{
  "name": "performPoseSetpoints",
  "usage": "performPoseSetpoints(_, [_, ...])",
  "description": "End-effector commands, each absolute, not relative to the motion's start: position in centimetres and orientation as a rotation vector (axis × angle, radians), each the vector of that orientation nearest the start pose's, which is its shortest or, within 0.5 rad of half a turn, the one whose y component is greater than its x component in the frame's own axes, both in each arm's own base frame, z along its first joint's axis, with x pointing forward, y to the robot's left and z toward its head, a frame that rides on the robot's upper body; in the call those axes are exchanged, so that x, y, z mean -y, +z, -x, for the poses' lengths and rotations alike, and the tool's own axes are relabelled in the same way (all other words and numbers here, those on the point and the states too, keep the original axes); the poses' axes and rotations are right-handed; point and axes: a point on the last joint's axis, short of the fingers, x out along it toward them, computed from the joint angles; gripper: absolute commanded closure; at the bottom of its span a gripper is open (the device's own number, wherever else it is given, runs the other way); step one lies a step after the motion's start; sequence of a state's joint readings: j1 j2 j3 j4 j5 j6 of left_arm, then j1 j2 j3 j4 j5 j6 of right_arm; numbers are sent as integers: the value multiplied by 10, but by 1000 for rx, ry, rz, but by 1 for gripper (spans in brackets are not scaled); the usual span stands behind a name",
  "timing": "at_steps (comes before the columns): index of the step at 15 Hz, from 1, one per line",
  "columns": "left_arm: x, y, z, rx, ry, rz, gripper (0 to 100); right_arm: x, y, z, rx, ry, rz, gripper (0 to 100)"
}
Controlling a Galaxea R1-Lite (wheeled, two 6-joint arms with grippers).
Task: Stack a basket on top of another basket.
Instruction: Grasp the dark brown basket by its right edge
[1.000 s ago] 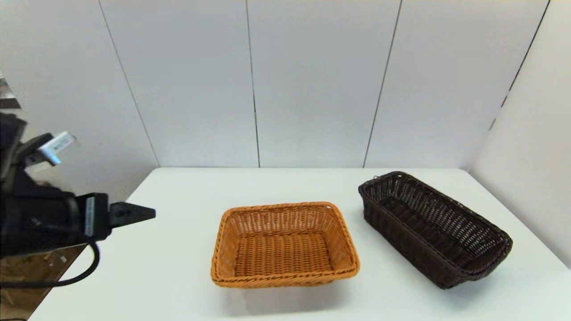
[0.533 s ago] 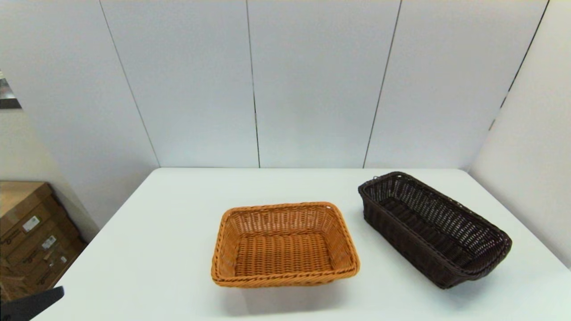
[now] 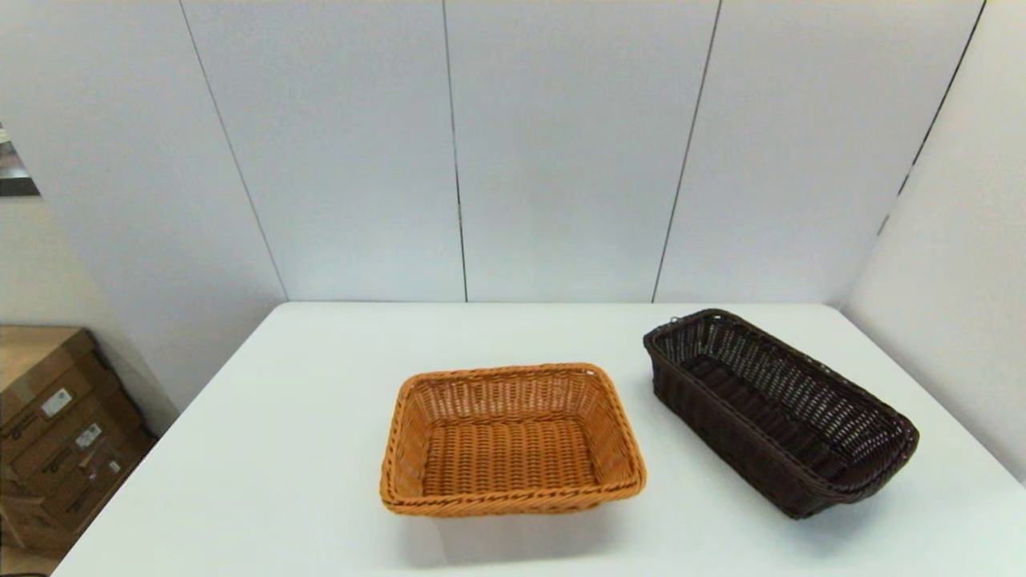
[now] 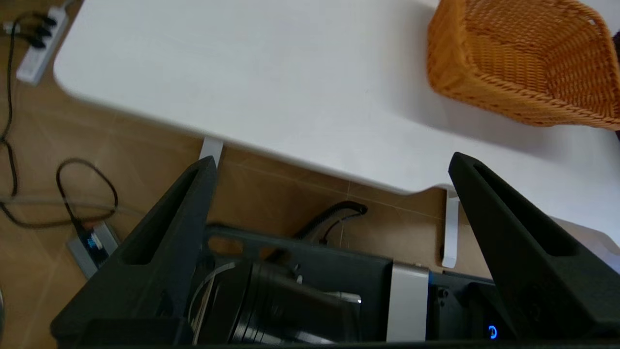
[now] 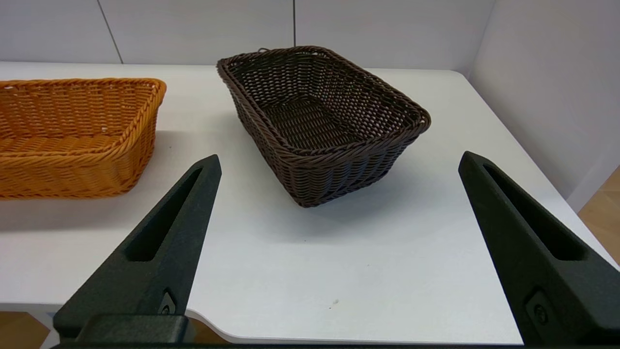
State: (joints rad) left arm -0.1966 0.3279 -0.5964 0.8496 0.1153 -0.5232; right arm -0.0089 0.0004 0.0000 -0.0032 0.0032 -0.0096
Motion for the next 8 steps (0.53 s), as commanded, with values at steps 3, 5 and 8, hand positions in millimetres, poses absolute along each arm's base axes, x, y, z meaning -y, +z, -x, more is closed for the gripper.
performPoseSetpoints(3, [-10, 158, 59, -523, 146, 478, 0, 0, 76, 23, 5, -6, 12, 0])
performPoseSetpoints(5, [-10, 157, 60, -543, 156, 489, 0, 0, 76, 23, 3, -6, 14, 0])
performPoseSetpoints(8, [-10, 158, 63, -542, 190, 528, 0, 0, 76, 23, 3, -6, 9, 0])
